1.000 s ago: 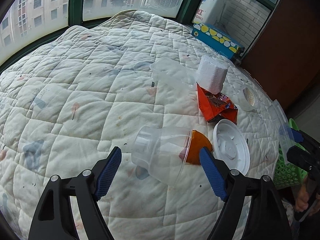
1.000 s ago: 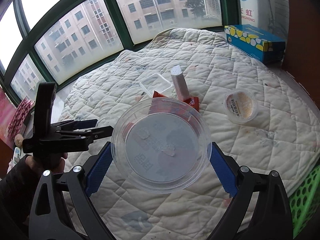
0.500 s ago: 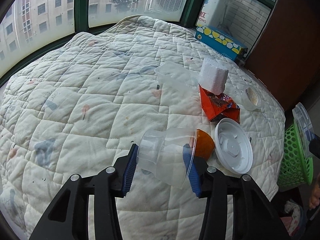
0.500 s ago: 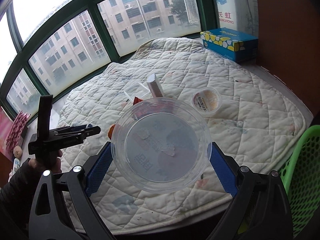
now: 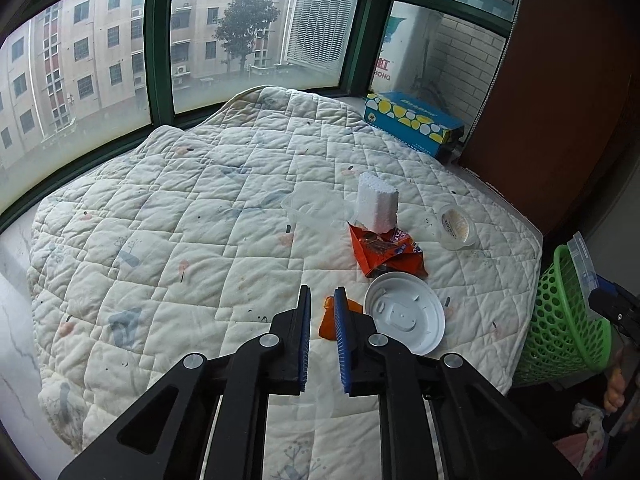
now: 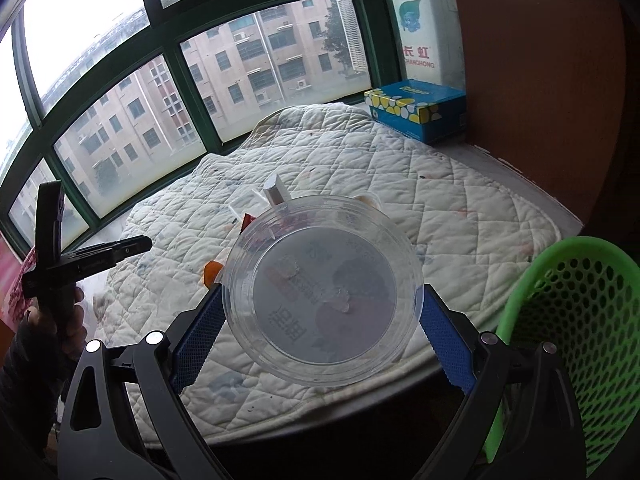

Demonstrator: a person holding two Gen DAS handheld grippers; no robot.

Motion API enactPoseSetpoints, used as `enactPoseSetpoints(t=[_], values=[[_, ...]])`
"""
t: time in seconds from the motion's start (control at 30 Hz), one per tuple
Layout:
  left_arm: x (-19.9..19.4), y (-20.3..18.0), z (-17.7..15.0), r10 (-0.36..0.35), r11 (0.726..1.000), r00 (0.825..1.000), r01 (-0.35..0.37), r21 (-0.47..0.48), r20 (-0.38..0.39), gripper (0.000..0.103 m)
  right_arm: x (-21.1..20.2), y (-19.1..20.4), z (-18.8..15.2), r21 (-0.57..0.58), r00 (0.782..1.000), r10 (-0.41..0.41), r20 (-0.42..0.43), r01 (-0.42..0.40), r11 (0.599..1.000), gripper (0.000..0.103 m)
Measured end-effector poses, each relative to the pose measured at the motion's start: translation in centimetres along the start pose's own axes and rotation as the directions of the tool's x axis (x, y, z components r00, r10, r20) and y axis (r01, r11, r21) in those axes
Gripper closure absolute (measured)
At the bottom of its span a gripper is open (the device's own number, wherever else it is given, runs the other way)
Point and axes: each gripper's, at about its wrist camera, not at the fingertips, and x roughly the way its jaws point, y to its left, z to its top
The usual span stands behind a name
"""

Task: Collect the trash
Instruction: 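Carry the clear lid and clear cup over the green basket with both tools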

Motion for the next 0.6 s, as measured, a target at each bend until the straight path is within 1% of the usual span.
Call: enactPoseSetpoints(t=[0.1,0.23,0.27,0.3,0.33,0.4,0.47,0.5,0.53,0.6], values=[[0.0,-0.6,0.2,-0.002,1.0,1.0,0.002,-0.003,-0.002,0.097,-0.9,-1.0,-0.3,0.019,1.0,-0.013,0.012,0.013,1.0,0.011],[-0.3,-1.3,0.1,-0.009,1.0,1.0,0.01,0.016,-0.011,0.097,-1.9,-2.3,-0.6,0.042,0.999,-0.029,0.027,0.028,0.999,0.011],[-0.4,-1.3,0.1,-0.007,1.0,1.0,0.007,0.014,-0.018,0.095,-2.1,-2.6,-0.7,0.048,0.999,-0.033,0.028,0.032,0.998,0.011],[-0.4,-1.2,0.0,-0.002,1.0,1.0,0.002,0.011,-0.025,0.081,-2.2,-2.8,-0.7,0.052,0.999,-0.037,0.03,0.035,0.998,0.011],[-0.6,-1.1,-0.1,0.004,1.0,1.0,-0.004,0.008,-0.023,0.057,-2.4,-3.0,-0.8,0.056,0.999,-0.042,0.032,0.04,0.998,0.011],[-1.0,-0.8,-0.7,0.03,1.0,0.999,-0.03,0.006,-0.012,0.036,-2.7,-3.4,-1.0,0.063,0.998,-0.047,0.035,0.045,0.997,0.011],[-1.1,-0.4,-1.5,0.021,1.0,1.0,-0.021,0.0,-0.018,0.033,-2.9,-3.7,-1.2,0.072,0.998,-0.05,0.035,0.048,0.996,0.011],[-1.1,-0.2,-1.9,0.022,1.0,0.999,-0.022,-0.004,-0.023,0.028,-2.9,-3.8,-1.2,0.075,0.998,-0.05,0.034,0.048,0.996,0.011],[-1.0,0.0,-2.4,0.028,1.0,0.999,-0.028,-0.007,-0.03,0.021,-2.9,-3.9,-1.3,0.077,0.998,-0.05,0.033,0.047,0.996,0.011],[-0.7,0.4,-3.5,0.027,1.0,0.999,-0.027,-0.011,-0.044,0.021,-2.8,-3.9,-1.3,0.078,0.998,-0.05,0.031,0.048,0.996,0.011]])
